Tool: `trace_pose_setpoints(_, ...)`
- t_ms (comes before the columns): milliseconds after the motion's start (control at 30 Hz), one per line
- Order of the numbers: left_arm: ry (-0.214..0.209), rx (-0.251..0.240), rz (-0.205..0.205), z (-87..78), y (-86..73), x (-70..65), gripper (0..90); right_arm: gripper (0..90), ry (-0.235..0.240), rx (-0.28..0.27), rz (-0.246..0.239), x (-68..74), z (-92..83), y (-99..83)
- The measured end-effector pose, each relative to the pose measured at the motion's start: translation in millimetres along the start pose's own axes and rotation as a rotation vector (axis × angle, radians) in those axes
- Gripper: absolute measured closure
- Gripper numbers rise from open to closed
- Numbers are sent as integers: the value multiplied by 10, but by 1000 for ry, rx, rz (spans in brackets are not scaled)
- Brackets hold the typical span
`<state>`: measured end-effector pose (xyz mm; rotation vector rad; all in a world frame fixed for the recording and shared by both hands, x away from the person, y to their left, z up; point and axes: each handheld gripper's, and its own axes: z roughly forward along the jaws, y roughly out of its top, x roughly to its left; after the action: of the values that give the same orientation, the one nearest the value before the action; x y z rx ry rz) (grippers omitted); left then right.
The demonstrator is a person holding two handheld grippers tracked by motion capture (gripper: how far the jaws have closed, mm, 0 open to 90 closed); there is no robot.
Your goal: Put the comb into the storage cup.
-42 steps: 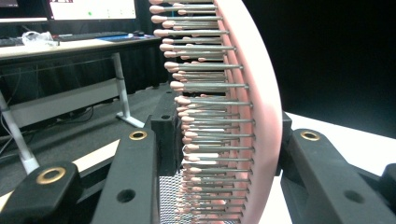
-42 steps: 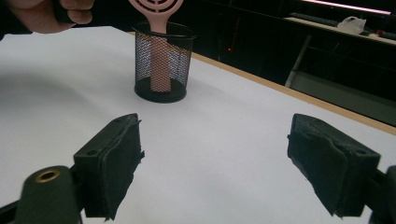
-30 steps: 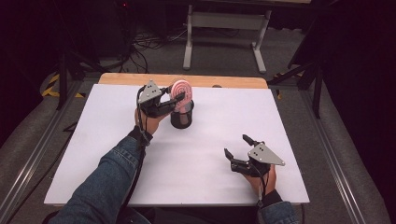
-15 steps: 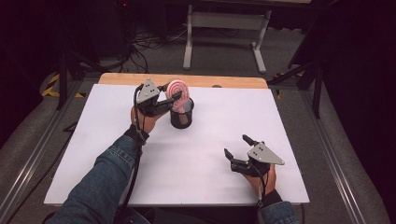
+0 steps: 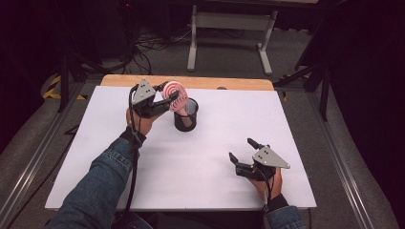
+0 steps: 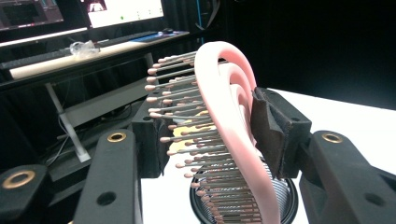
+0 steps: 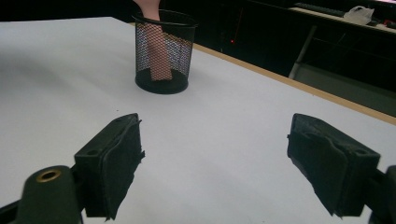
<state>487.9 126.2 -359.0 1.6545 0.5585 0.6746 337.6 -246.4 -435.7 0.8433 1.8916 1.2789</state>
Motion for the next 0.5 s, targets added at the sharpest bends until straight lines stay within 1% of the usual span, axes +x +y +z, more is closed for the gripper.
trace_pose_setpoints(133, -3, 14, 1, -26, -4, 17, 490, 181, -4, -1, 0, -1, -4, 1)
trace_pose_setpoints(467, -1, 20, 3, -61, -9, 50, 484, 182, -3, 0, -1, 2, -3, 2)
trace_pose_setpoints(500, -5, 28, 2, -70, -8, 54, 483, 183, -2, 0, -1, 2, -4, 3)
